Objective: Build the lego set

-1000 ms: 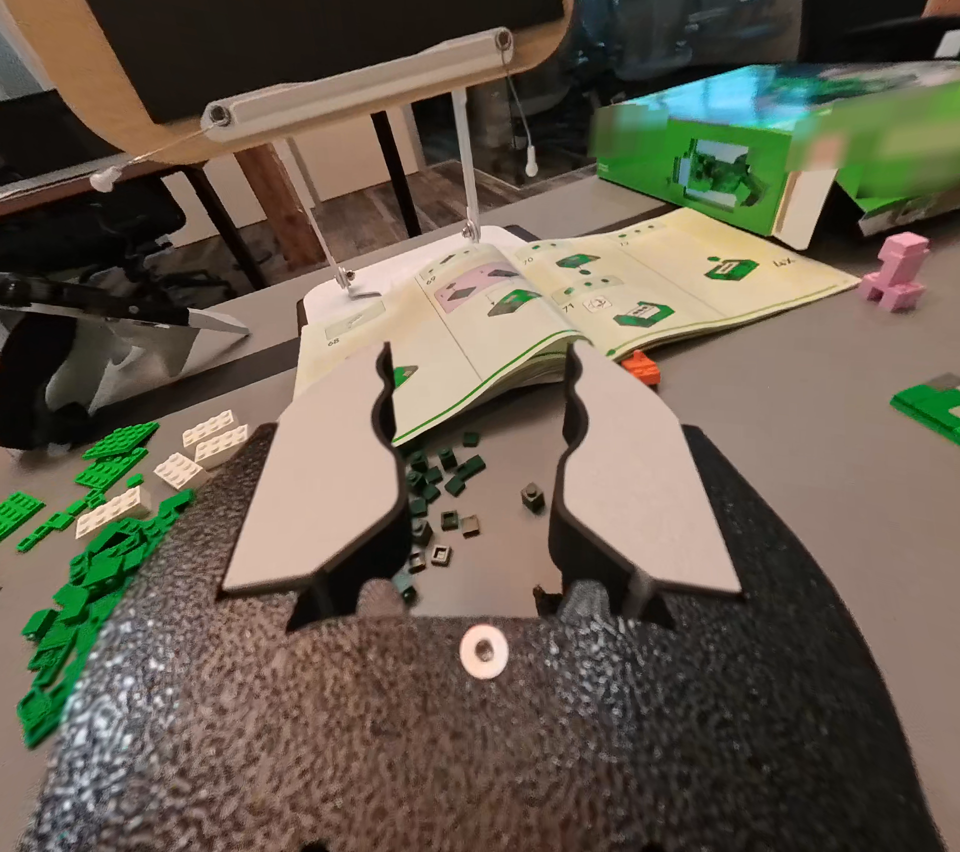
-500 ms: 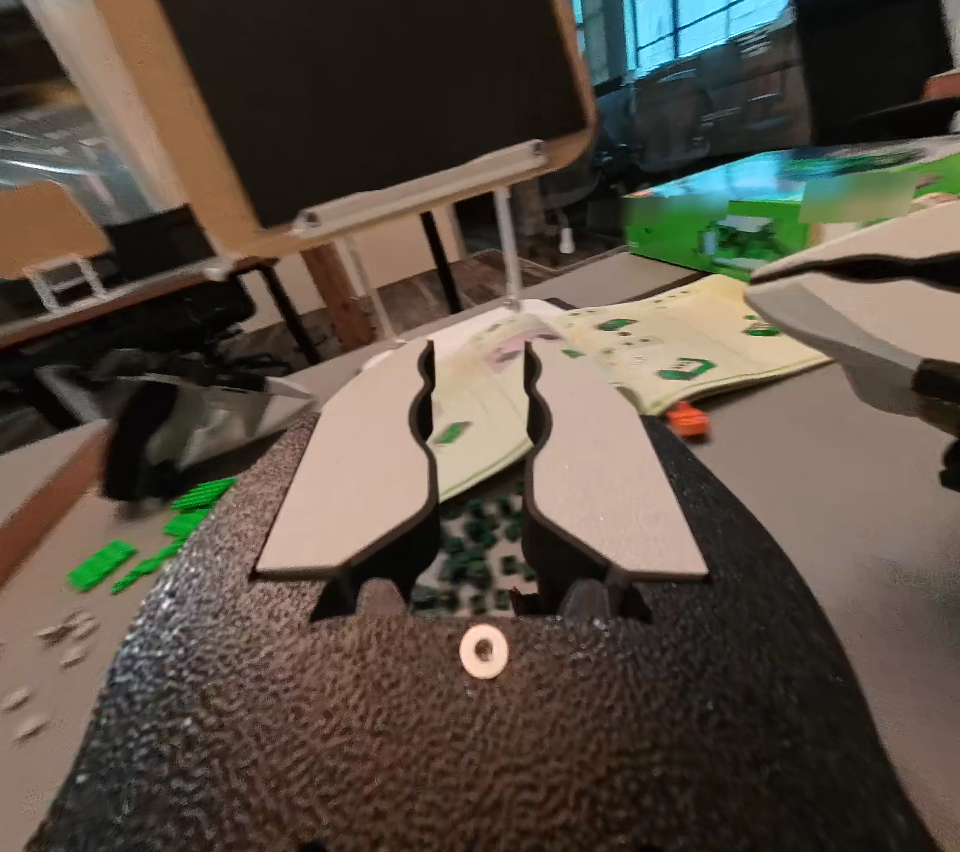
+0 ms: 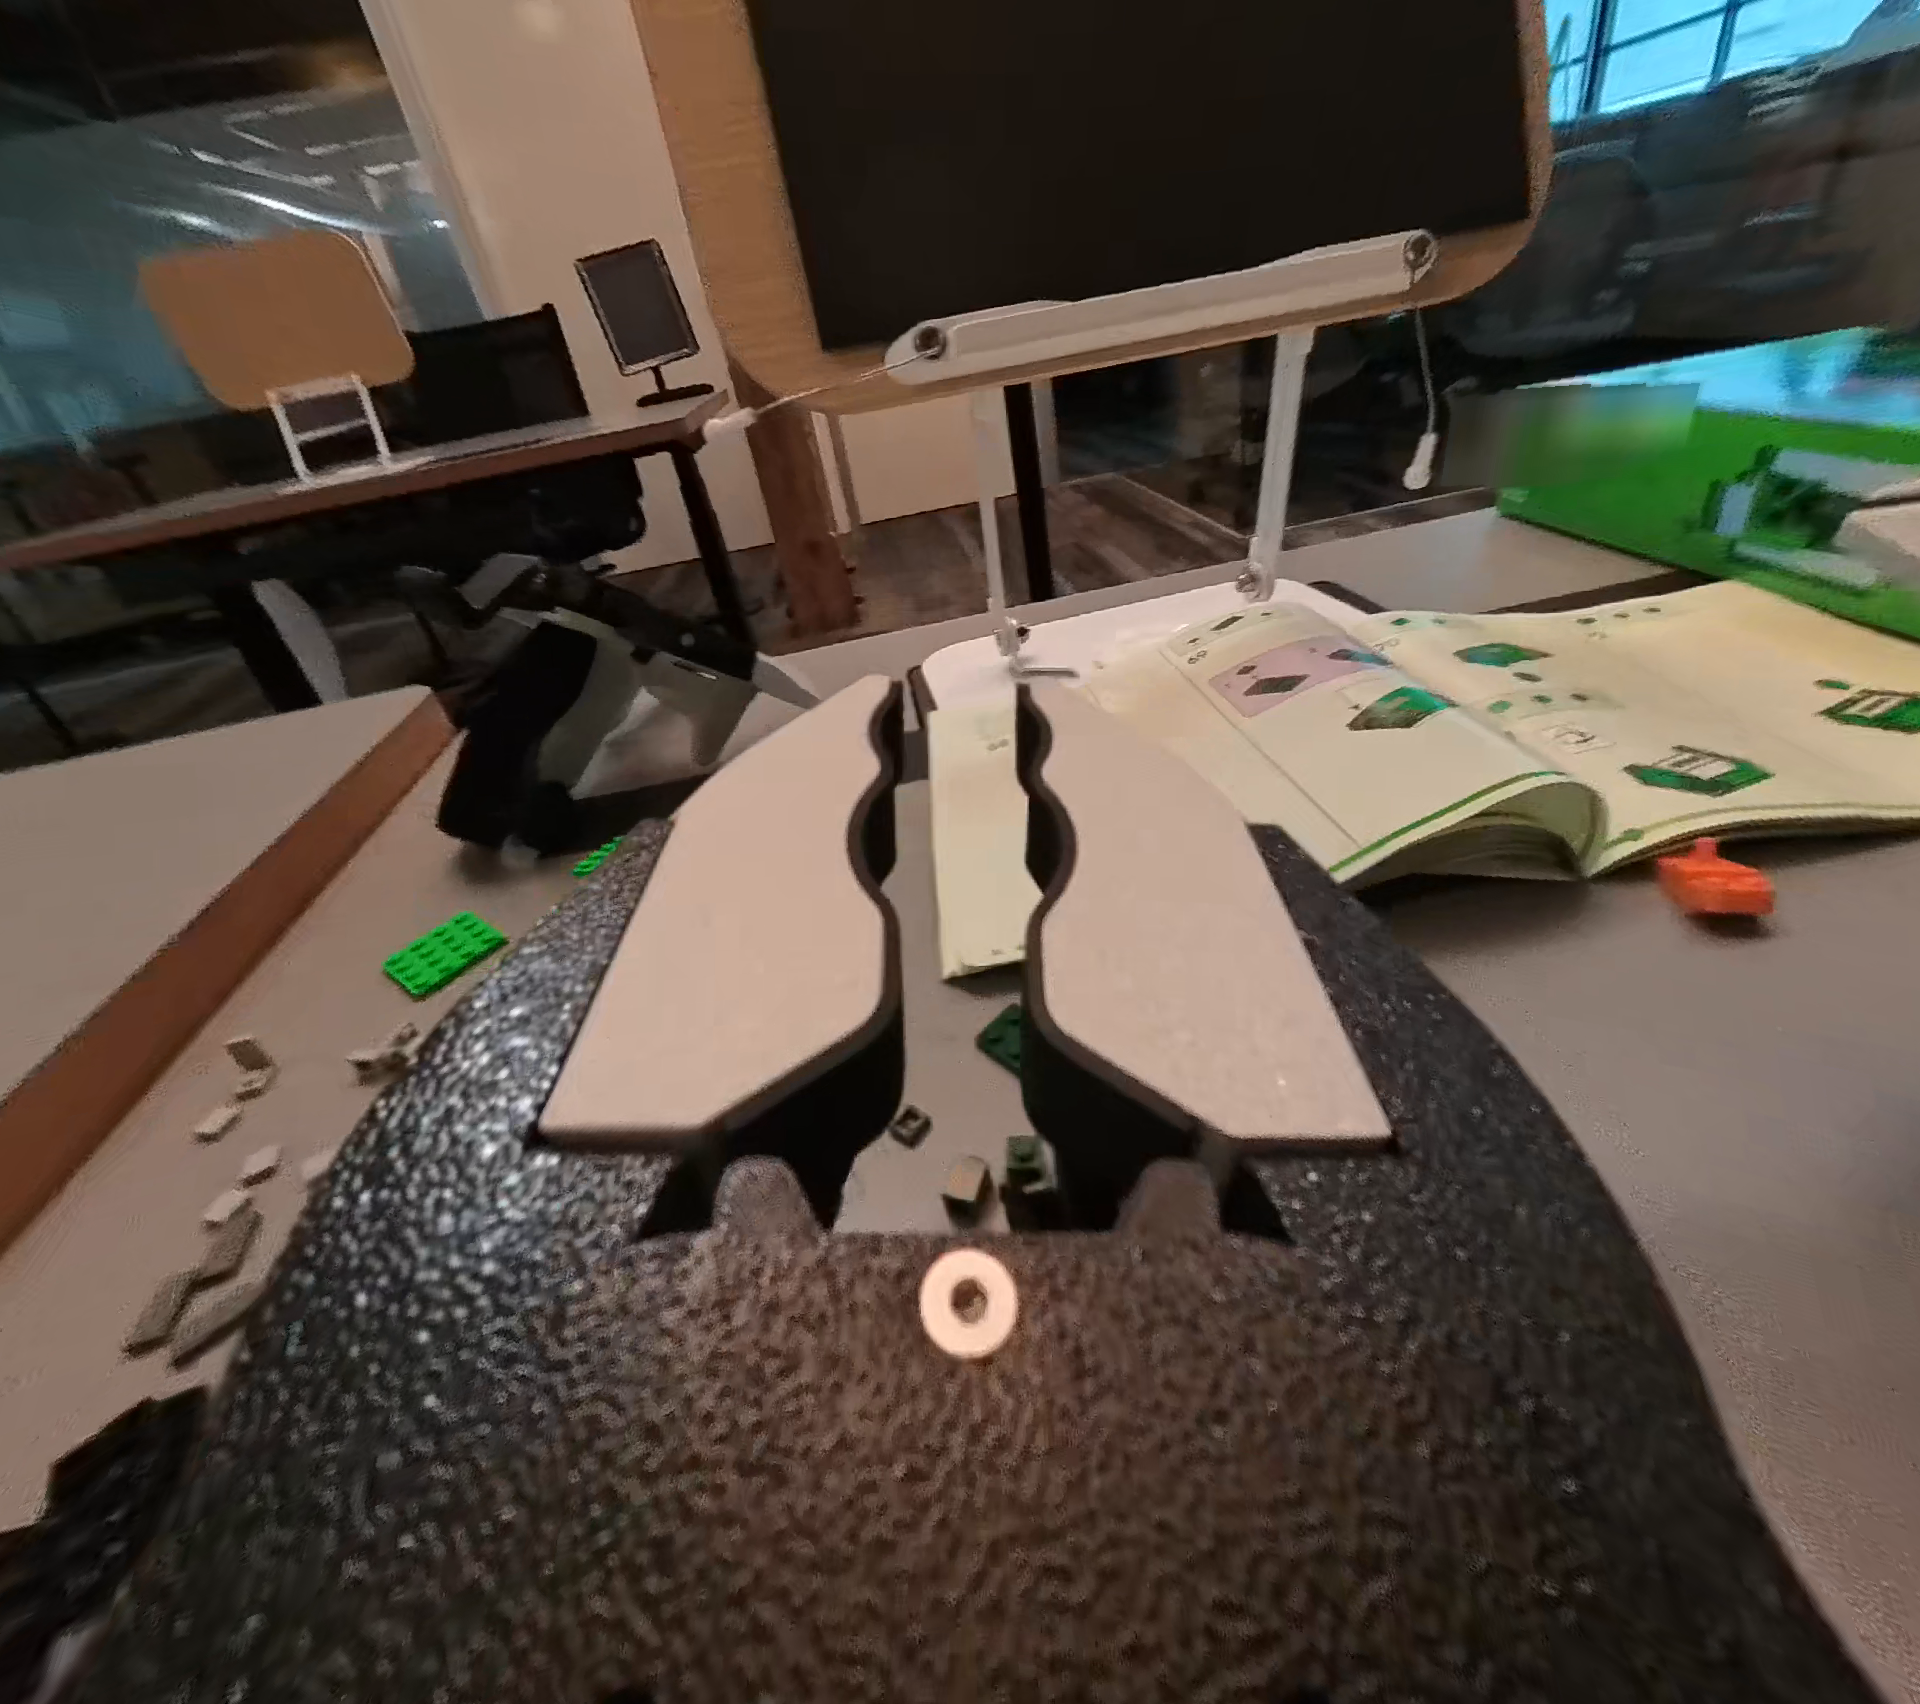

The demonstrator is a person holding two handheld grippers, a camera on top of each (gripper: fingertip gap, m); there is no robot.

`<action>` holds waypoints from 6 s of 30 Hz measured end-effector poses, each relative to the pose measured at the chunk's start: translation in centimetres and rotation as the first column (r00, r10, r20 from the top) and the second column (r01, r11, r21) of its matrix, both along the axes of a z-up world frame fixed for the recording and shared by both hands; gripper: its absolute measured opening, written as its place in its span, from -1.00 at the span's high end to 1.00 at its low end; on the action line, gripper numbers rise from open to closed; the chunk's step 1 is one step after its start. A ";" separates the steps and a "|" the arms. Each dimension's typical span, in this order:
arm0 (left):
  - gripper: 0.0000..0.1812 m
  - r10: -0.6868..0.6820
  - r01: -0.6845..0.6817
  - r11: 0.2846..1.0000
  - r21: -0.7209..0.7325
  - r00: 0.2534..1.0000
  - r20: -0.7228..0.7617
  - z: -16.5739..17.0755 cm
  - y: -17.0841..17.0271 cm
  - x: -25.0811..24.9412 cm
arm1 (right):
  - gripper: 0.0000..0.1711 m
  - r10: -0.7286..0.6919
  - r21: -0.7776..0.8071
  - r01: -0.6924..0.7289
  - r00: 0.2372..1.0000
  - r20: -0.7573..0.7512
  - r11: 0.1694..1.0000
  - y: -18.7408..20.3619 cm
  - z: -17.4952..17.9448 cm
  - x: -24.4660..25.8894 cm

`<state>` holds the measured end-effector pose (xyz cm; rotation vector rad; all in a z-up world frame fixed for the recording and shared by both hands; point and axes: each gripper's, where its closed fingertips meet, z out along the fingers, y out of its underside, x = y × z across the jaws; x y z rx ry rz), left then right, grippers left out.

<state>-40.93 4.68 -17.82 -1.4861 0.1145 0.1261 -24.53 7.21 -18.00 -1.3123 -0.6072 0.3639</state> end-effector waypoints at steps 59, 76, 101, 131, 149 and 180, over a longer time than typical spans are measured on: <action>0.99 -0.218 -0.083 0.970 -0.228 0.119 -0.969 -1.8 13.4 11.6 | 0.95 -0.175 0.000 0.185 0.929 -0.327 0.983 3.3 5.0 11.2; 0.99 -0.107 0.101 0.992 -0.082 0.271 -0.957 8.5 10.8 13.4 | 0.95 -0.166 -0.013 0.173 0.921 -0.353 0.985 3.2 4.9 11.1; 0.99 0.090 0.207 0.953 0.223 0.508 -0.857 30.9 -1.3 11.1 | -0.47 -0.024 0.004 -0.895 -0.016 -1.000 0.446 -4.8 8.9 -1.4; 0.00 -0.478 0.491 0.871 -0.025 0.835 -0.273 7.5 -12.9 8.8 | 0.98 0.763 -0.736 -0.470 0.639 0.099 0.488 -9.0 35.3 -3.0; -0.60 -0.686 0.536 0.712 0.454 0.395 0.611 9.6 -12.2 2.9 | 0.99 0.696 -0.631 -0.293 0.301 0.652 0.718 -15.7 37.3 -7.7; 0.96 -0.506 0.503 0.856 -0.120 0.862 0.007 24.3 11.7 -4.1 | 0.99 0.478 -0.278 -0.469 0.878 -0.039 0.838 15.1 26.1 1.1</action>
